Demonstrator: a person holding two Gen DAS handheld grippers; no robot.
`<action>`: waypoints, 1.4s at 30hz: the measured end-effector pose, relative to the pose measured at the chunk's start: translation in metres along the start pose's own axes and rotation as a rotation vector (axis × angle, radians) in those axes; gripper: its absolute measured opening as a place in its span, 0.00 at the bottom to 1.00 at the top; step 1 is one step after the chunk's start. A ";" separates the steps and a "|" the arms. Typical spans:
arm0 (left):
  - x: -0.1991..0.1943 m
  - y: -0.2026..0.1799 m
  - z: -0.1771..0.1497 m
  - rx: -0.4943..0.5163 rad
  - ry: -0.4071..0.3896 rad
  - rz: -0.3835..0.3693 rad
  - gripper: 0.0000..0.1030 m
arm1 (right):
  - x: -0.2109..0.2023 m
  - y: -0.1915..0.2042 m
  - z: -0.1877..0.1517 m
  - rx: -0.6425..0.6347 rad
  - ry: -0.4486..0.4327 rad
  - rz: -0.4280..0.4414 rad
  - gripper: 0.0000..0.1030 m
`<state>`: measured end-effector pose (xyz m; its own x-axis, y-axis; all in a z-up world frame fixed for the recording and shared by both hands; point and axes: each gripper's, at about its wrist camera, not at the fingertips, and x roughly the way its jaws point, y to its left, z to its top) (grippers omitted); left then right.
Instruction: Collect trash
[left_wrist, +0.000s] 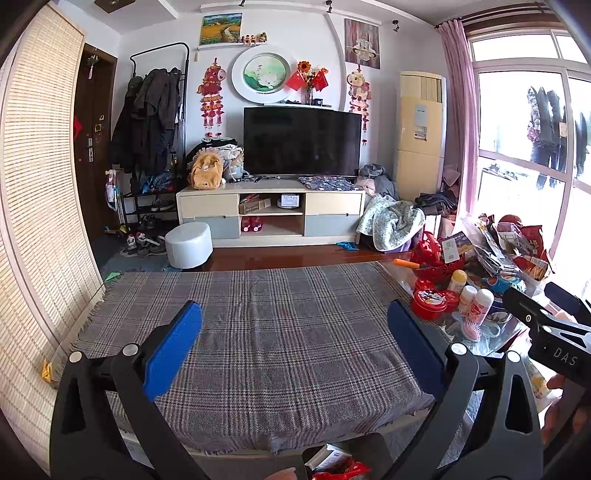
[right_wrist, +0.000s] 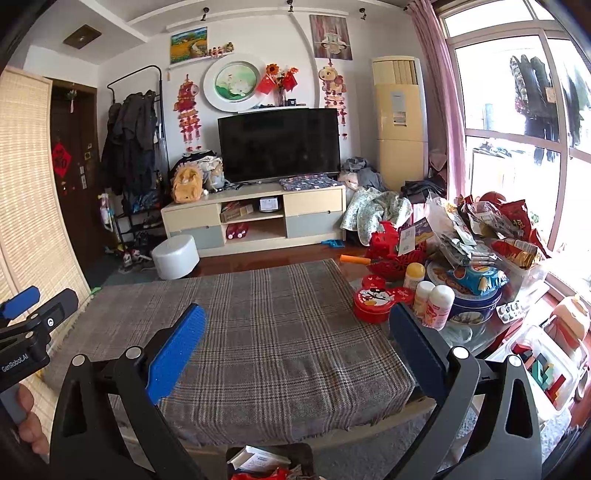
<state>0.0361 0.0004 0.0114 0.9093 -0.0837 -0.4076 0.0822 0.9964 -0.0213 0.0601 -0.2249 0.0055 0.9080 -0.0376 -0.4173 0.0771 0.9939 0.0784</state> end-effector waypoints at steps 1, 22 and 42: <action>0.000 0.000 0.000 0.001 0.000 0.000 0.93 | 0.000 0.002 0.000 0.002 0.000 0.001 0.97; -0.002 0.000 0.005 0.004 -0.013 0.018 0.92 | -0.001 0.007 0.001 0.000 0.003 -0.001 0.97; 0.003 -0.003 0.003 -0.002 -0.009 -0.021 0.92 | -0.007 0.009 -0.002 0.004 0.002 -0.004 0.97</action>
